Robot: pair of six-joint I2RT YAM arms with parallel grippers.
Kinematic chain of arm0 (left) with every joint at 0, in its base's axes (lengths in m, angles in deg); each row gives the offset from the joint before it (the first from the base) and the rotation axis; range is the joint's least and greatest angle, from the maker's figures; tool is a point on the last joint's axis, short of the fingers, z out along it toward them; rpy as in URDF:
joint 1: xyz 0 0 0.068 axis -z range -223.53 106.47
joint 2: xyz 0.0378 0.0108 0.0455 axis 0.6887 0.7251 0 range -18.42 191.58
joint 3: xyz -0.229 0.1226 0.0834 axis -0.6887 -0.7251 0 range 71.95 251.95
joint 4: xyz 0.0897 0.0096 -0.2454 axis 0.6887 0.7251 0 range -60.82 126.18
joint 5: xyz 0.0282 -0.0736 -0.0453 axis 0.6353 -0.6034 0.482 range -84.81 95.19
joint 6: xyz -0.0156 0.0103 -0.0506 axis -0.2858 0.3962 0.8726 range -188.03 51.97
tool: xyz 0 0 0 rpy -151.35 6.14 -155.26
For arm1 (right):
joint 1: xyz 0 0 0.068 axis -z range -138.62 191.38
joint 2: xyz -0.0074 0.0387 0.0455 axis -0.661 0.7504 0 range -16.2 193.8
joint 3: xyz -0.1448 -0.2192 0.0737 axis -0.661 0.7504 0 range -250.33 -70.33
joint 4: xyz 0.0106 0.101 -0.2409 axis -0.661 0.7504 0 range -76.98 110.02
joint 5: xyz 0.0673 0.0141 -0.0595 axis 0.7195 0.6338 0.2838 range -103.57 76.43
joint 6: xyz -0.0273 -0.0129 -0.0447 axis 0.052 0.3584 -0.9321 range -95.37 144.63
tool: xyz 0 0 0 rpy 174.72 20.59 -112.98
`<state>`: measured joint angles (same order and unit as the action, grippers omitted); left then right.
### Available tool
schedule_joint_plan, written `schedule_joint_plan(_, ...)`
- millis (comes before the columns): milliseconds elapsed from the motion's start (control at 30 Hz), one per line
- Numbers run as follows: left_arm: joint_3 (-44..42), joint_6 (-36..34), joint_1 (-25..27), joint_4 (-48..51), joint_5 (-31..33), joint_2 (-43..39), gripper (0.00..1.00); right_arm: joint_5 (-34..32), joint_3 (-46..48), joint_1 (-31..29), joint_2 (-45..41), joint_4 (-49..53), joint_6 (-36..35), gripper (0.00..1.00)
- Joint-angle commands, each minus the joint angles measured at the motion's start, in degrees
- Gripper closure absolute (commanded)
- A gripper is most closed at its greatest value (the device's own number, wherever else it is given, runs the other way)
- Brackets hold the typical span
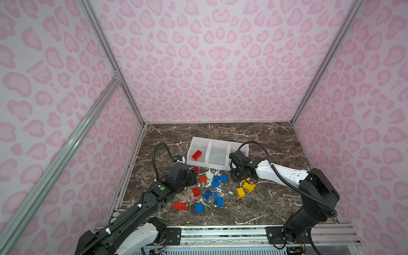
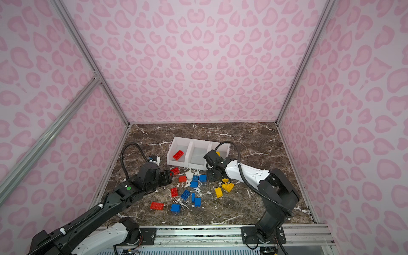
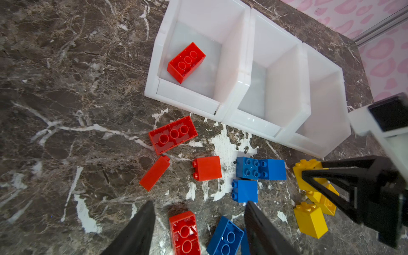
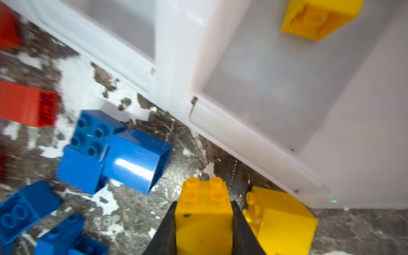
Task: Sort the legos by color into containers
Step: 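Carry the yellow brick into the farthest-side compartment and release it, then lower the left gripper onto a red brick while the right gripper withdraws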
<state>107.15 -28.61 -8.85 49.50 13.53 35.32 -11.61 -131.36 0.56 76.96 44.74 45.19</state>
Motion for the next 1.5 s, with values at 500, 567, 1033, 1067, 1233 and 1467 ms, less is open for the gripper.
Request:
schedule_joint_plan(500,-2.9,1.6,0.1,0.1,0.3,-3.2,0.33,-3.7,-23.0,10.2,14.4,7.3,-4.8,0.68)
schedule_joint_plan(567,-3.2,1.5,0.0,0.3,0.4,-3.9,0.33,-3.4,-22.1,10.2,14.7,6.8,-4.3,0.66)
schedule_joint_plan(1033,-2.9,1.6,0.1,0.2,0.2,-2.7,0.33,-4.5,-20.7,10.2,10.7,7.2,-4.0,0.34)
schedule_joint_plan(1067,-2.8,1.5,0.1,0.2,0.2,-2.7,0.33,-4.4,-20.6,10.2,10.4,7.2,-3.9,0.34)
schedule_joint_plan(1233,-2.6,1.2,0.1,1.0,1.0,-2.8,0.33,-4.1,-19.6,10.1,8.4,7.3,-3.3,0.33)
schedule_joint_plan(1467,-1.2,-3.7,0.1,2.0,2.7,0.8,0.31,-3.9,-13.2,8.0,1.8,4.6,2.0,0.33)
